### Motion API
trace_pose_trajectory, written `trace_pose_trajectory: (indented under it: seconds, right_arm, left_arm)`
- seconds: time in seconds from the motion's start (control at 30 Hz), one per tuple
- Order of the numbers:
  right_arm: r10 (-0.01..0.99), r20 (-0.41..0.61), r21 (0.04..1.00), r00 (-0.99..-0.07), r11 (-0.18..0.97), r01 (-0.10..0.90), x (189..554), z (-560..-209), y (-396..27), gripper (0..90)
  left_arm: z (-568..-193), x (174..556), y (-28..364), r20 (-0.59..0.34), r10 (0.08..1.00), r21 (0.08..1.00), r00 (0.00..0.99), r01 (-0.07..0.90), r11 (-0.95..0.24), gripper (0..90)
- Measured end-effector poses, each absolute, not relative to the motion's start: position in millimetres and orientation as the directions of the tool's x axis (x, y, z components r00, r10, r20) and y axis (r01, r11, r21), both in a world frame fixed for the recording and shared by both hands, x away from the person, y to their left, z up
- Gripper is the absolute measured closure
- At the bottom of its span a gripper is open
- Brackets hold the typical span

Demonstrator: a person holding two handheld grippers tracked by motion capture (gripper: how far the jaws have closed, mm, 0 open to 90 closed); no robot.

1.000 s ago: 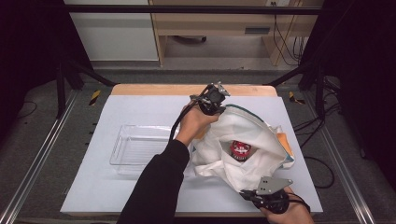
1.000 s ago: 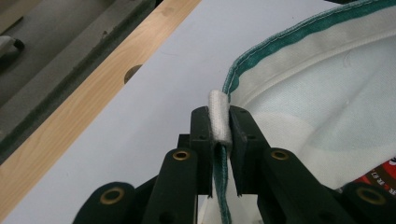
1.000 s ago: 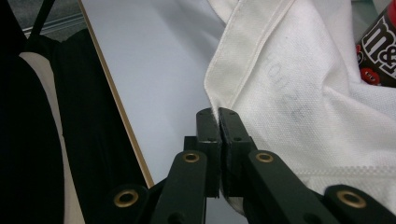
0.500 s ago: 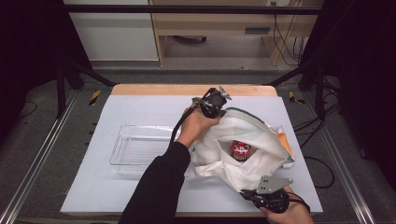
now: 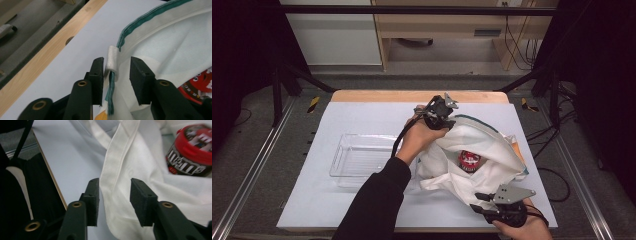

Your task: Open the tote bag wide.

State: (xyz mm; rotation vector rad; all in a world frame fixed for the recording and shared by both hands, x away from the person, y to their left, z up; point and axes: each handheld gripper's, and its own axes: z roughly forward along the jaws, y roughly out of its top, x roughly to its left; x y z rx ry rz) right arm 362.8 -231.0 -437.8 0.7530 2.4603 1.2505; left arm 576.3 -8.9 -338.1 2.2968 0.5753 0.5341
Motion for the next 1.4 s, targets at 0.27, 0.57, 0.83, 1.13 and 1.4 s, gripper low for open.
trace_pose_trajectory:
  seconds: [0.27,0.57,0.83,1.13,1.4]
  right_arm:
    - [0.595,-0.051,0.838,-0.802,0.462,0.29,361,-417,-235,45.8]
    - [0.638,-0.146,0.846,-0.756,0.477,0.239,367,-385,-242,36.6]
    - [0.672,-0.196,0.828,-0.714,0.504,0.247,381,-347,-255,36.4]
    - [0.688,-0.241,0.81,-0.685,0.531,0.249,402,-317,-264,40.2]
    - [0.726,-0.237,0.78,-0.645,0.538,0.319,439,-320,-278,41.2]
  left_arm:
    - [-318,557,3,0.211,0.535,0.746,0.818,0.219,-0.629,49.3]
    - [-311,533,21,0.225,0.526,0.754,0.82,0.195,-0.627,39.8]
    - [-319,504,40,0.207,0.515,0.779,0.832,0.178,-0.601,33.9]
    - [-332,475,59,0.205,0.492,0.789,0.846,0.155,-0.594,32.2]
    - [-340,463,57,0.208,0.465,0.788,0.861,0.135,-0.601,31.4]
